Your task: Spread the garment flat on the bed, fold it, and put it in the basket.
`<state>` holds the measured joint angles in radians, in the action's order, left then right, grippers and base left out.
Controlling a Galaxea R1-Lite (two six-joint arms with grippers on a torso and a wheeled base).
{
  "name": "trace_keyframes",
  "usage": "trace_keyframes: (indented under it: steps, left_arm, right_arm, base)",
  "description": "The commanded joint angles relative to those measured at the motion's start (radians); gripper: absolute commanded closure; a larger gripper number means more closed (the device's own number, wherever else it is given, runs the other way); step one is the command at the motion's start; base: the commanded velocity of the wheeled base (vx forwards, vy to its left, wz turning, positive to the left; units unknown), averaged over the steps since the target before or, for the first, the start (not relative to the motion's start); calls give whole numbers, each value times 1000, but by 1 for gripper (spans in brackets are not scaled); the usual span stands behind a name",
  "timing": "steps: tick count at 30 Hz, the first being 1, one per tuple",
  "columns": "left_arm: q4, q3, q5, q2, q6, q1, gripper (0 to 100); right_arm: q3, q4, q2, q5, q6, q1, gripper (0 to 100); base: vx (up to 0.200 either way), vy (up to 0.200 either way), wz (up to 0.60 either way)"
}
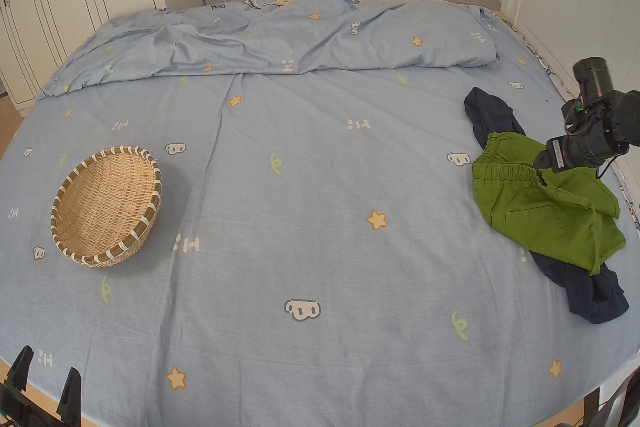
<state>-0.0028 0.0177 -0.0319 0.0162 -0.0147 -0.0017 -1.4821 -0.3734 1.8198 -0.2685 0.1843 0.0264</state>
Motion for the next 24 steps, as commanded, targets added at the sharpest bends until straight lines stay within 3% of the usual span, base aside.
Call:
trace_keyframes:
  steps: [1,24]
  left_arm:
    - [0,-18,0,-15,-1,0,0]
    - [0,-18,0,-15,-1,0,0]
  right_arm:
    - [-30,8,88,-55,11,26,0]
    - [11,28,121,-210,23,70,0]
  base:
    - [0,0,0]
    - [0,0,0]
